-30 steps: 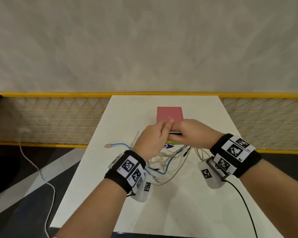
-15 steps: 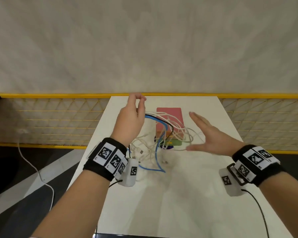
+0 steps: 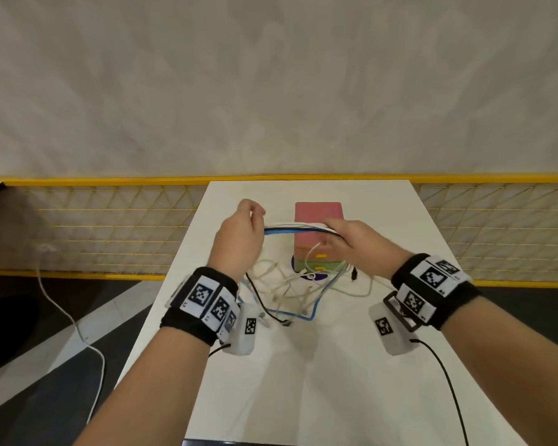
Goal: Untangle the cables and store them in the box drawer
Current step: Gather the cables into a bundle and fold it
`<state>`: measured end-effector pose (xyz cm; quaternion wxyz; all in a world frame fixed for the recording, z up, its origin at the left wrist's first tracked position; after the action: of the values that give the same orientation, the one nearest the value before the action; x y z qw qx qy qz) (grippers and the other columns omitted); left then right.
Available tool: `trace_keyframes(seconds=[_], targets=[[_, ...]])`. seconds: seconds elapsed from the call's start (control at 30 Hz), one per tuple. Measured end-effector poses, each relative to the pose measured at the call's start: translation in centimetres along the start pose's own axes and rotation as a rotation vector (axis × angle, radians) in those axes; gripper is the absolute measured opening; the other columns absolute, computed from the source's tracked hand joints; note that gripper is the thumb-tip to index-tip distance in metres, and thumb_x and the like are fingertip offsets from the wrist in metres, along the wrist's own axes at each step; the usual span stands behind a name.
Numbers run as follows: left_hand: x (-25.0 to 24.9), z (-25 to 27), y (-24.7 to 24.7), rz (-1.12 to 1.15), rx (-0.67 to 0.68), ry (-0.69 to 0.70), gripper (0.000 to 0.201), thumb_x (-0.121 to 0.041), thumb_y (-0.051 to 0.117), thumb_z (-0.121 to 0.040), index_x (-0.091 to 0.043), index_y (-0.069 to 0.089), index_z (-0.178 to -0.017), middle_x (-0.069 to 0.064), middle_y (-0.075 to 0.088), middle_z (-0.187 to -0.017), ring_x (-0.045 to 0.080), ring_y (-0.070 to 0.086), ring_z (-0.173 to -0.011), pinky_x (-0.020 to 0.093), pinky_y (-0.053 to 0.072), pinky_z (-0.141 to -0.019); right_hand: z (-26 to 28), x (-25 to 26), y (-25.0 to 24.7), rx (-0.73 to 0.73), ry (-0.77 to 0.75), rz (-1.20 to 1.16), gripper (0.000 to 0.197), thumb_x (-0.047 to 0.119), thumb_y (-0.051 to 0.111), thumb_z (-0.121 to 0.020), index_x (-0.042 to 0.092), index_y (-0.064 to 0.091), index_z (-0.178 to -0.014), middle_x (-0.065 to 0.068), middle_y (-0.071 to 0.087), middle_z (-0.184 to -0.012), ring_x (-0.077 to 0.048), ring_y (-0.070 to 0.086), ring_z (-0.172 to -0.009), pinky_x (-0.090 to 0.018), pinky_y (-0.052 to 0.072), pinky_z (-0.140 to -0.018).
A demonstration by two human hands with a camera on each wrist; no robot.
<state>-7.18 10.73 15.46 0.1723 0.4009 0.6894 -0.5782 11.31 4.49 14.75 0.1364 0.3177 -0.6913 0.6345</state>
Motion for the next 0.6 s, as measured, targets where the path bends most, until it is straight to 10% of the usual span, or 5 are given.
trace_keyframes(seconds=[0.17,0.3,0.47,0.6], targets=[[-6.0,2.3,1.6,-0.084,-0.022,0.375,0.033,-0.033,0.034,-0.103,-0.018,0.054,-0.125,0.005,0.063,-0.112,0.021,0.061,-0.100,0.038,0.048,-0.087,-1.4,3.5,2.3,0.129,-0.091,0.218,0.015,0.008,0.045,-0.094,0.005,0.059,-0.090,-0.004,0.056,-0.067,-0.023,0.052,-0.064,-0.036,0.040,-0.061],[-4.8,2.0,3.4,-0.182,0.170,0.186,0.047,-0.053,0.025,-0.100,-0.021,0.056,-0.114,0.009,0.071,-0.087,0.029,0.065,-0.083,0.037,0.050,-0.070,-1.5,3.5,1.9,0.097,-0.043,0.032,0.016,0.014,0.050,-0.094,0.007,0.057,-0.106,-0.010,0.069,-0.089,-0.023,0.065,-0.082,-0.038,0.052,-0.074],[-3.9,0.8,1.8,-0.304,0.074,0.145,0.064,-0.058,0.035,-0.097,-0.017,0.038,-0.049,0.000,0.044,-0.048,0.027,0.049,-0.058,0.033,0.034,-0.054,-0.2,1.7,0.1,0.051,-0.026,-0.225,0.020,0.024,0.057,-0.092,0.013,0.043,-0.101,-0.013,0.069,-0.092,-0.028,0.066,-0.083,-0.043,0.055,-0.078],[-3.9,0.3,1.6,-0.182,0.055,0.083,0.067,-0.058,0.038,-0.097,-0.012,0.037,-0.048,0.008,0.046,-0.048,0.029,0.047,-0.056,0.037,0.036,-0.055,0.4,0.8,-0.7,0.106,-0.028,-0.234,0.010,0.019,0.055,-0.094,0.008,0.055,-0.095,0.011,0.063,-0.071,-0.004,0.060,-0.063,-0.014,0.048,-0.062]])
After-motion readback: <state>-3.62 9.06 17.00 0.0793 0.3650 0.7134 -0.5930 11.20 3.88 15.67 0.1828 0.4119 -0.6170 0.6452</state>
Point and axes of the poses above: each hand's wrist, its own z-axis away from the middle knuckle, its own y-axis out of the palm, x = y × z, the point moved 6 cm from there along -z, towards the middle knuckle
